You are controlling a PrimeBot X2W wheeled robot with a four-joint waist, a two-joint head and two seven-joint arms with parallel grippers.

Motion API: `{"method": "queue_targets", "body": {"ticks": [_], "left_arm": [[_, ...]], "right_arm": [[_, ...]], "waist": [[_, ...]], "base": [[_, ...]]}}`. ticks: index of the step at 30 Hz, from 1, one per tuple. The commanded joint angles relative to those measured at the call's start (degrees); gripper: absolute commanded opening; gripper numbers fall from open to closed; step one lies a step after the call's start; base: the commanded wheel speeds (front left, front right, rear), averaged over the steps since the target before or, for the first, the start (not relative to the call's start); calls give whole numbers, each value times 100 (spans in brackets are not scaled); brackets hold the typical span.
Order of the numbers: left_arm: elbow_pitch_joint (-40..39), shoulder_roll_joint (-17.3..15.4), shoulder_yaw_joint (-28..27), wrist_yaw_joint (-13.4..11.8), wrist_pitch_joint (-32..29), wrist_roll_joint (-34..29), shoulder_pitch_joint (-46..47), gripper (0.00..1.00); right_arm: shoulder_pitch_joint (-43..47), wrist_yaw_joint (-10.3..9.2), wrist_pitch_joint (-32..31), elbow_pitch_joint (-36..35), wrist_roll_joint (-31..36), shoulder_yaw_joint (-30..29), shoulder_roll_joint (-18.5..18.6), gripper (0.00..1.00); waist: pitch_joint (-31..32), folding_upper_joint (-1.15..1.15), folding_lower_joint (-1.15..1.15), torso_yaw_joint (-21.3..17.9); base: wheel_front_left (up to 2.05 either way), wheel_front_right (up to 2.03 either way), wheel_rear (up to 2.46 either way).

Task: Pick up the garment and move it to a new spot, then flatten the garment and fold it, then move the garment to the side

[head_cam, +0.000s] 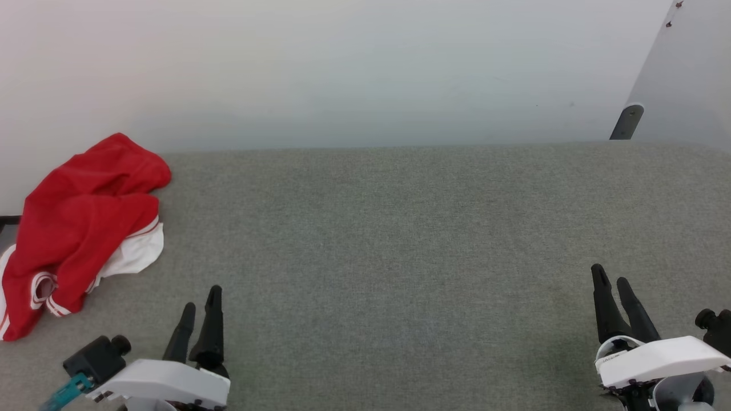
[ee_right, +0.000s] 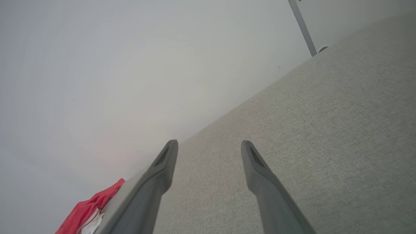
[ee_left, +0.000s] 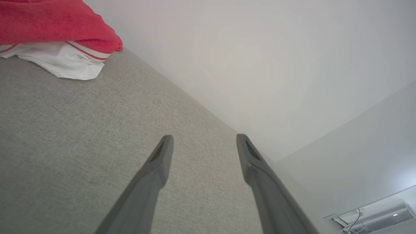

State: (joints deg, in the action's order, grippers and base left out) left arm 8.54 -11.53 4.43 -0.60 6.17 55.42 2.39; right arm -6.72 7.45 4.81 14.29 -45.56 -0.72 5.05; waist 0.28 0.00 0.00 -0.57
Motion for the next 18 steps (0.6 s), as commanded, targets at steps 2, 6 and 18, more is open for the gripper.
{"method": "queue_targets", "body": {"ticks": [2, 6, 18], "left_arm": [[-80, -71, 22, -45, 71, -333, 35, 100], [-102, -73, 15, -71, 134, -755, 8, 100], [-219, -58, -90, 28, 314, -1805, -76, 100]], "right_arm": [[-117, 3, 25, -103, 388, -64, -20, 100], [-118, 3, 23, -159, 865, -111, -70, 100], [-83, 4, 91, -288, 1749, -140, -140, 100]], "waist": [[5, 0, 0, -2], [12, 0, 0, -10], [31, 0, 0, -16]], "base": [[0, 0, 0], [0, 0, 0], [0, 0, 0]]}}
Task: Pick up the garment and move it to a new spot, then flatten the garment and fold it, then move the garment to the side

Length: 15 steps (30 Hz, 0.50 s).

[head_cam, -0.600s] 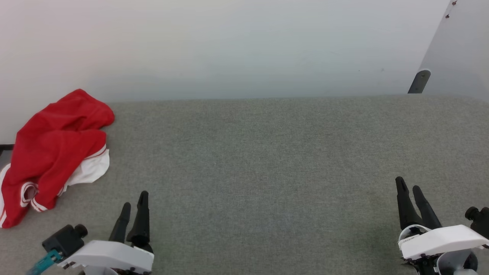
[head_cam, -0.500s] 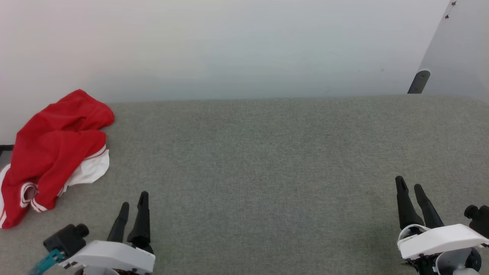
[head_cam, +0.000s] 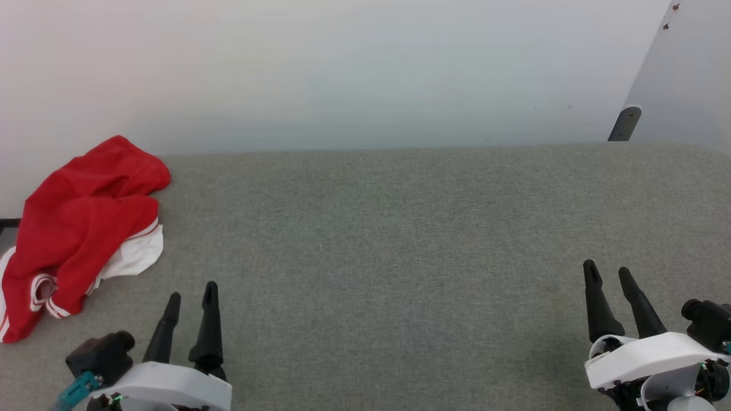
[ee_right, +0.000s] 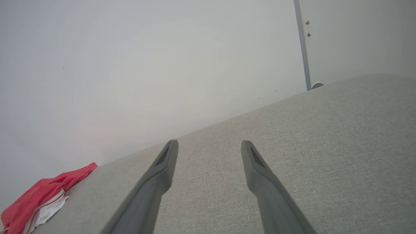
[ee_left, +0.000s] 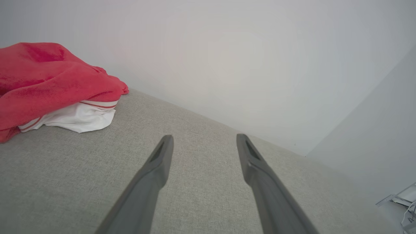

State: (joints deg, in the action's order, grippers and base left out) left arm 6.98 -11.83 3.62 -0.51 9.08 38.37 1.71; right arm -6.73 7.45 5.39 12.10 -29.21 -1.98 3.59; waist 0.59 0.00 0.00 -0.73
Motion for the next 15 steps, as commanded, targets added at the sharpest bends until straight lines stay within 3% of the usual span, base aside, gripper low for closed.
{"method": "queue_targets", "body": {"ticks": [1, 15], "left_arm": [[-70, -22, -17, 31, 40, -172, -16, 100], [-175, 33, -106, 136, 228, -1089, -112, 100]], "right_arm": [[-82, 4, 41, -79, 175, -10, 2, 100], [-87, 4, 176, -163, 970, 25, -15, 100]], "waist": [[2, 0, 0, -1], [16, 0, 0, -21]], "base": [[0, 0, 0], [0, 0, 0]]}}
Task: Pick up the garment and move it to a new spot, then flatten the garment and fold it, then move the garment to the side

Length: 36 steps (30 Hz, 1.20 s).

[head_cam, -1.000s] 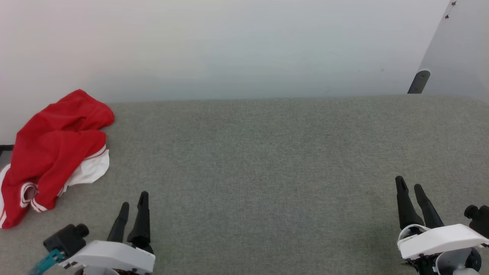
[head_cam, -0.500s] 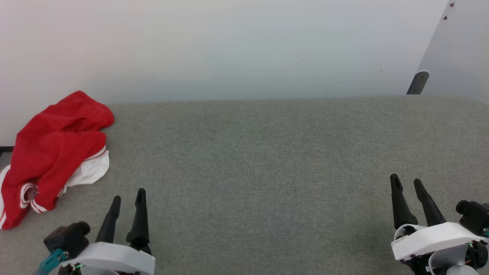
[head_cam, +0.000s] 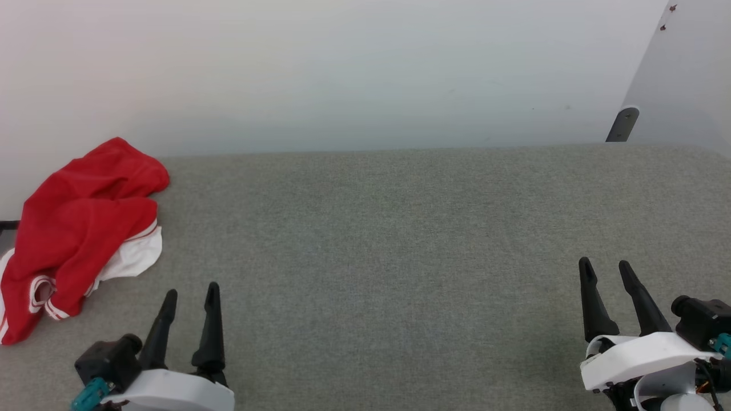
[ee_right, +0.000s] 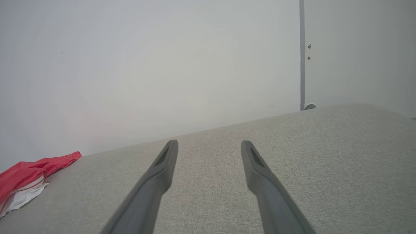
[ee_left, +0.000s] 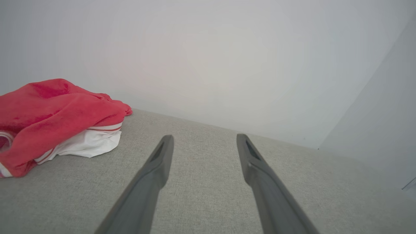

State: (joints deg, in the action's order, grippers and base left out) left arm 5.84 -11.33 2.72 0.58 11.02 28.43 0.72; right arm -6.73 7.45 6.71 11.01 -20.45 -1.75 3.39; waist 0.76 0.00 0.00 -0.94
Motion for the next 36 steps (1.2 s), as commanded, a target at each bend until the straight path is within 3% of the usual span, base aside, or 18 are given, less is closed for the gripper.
{"method": "queue_targets", "body": {"ticks": [1, 36], "left_arm": [[-68, -12, -20, 40, 47, -151, -20, 100], [-85, -11, -24, 186, 423, -1715, -129, 100]], "right_arm": [[-86, 5, 50, -61, 144, 2, 4, 100], [-103, 5, 342, -134, 1695, 44, -19, 100]], "waist": [[-2, 0, 0, -1], [70, 0, 0, -44]], "base": [[0, 0, 0], [0, 0, 0]]}}
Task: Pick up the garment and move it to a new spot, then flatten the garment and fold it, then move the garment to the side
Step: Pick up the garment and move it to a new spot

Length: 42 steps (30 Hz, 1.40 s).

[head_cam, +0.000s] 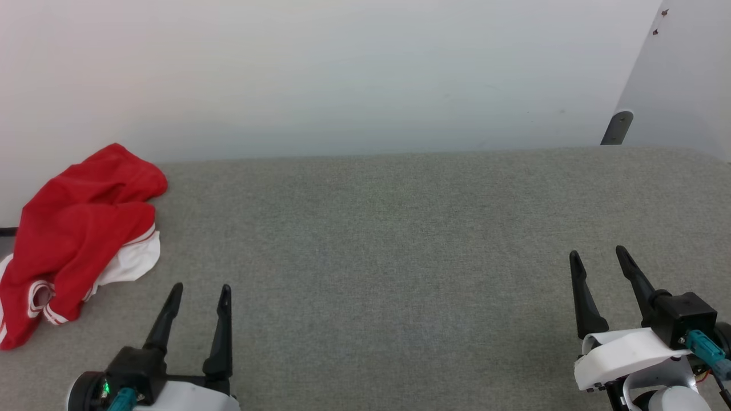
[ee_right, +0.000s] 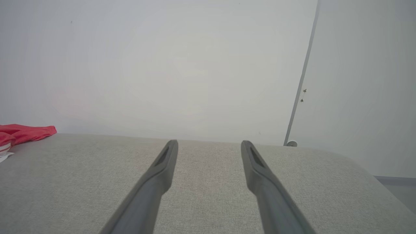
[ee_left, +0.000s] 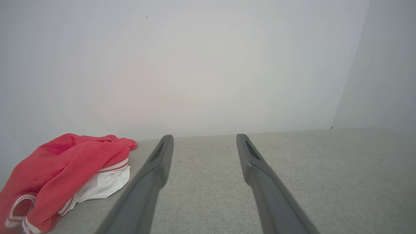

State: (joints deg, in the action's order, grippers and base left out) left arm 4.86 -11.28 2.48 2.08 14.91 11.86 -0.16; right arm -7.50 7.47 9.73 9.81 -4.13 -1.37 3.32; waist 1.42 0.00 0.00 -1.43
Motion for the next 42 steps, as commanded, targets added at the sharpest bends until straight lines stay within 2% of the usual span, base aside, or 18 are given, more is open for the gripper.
{"method": "queue_targets", "body": {"ticks": [1, 7, 13, 24, 31, 42], "left_arm": [[21, -13, -1, 44, 31, -36, -36, 100], [81, 5, 30, 49, 30, -8, 22, 100], [257, -7, 15, 9, -110, 75, 161, 100], [237, -95, -217, -307, -476, 197, 148, 100], [87, -205, -374, -404, -700, 311, 44, 100], [-158, -195, -642, -607, -694, 539, -71, 100]], "right_arm": [[-20, 4, 34, -10, 62, -3, -13, 100], [32, 4, 26, -24, 71, -54, -16, 100], [119, 4, 5, -31, 16, -38, -22, 100], [195, 4, -3, 142, -148, 279, -29, 100], [109, 4, 89, 363, -324, 531, -42, 100], [-304, 3, 200, 694, -390, 888, -45, 100]], "waist": [[8, 0, 0, 11], [34, 0, 0, 109], [132, 0, 0, 484], [461, 0, 0, 1773], [582, 0, 0, 2533], [330, 0, 0, 2798]], "base": [[0, 0, 0], [0, 0, 0], [0, 0, 0], [0, 0, 0], [0, 0, 0], [0, 0, 0]]}}
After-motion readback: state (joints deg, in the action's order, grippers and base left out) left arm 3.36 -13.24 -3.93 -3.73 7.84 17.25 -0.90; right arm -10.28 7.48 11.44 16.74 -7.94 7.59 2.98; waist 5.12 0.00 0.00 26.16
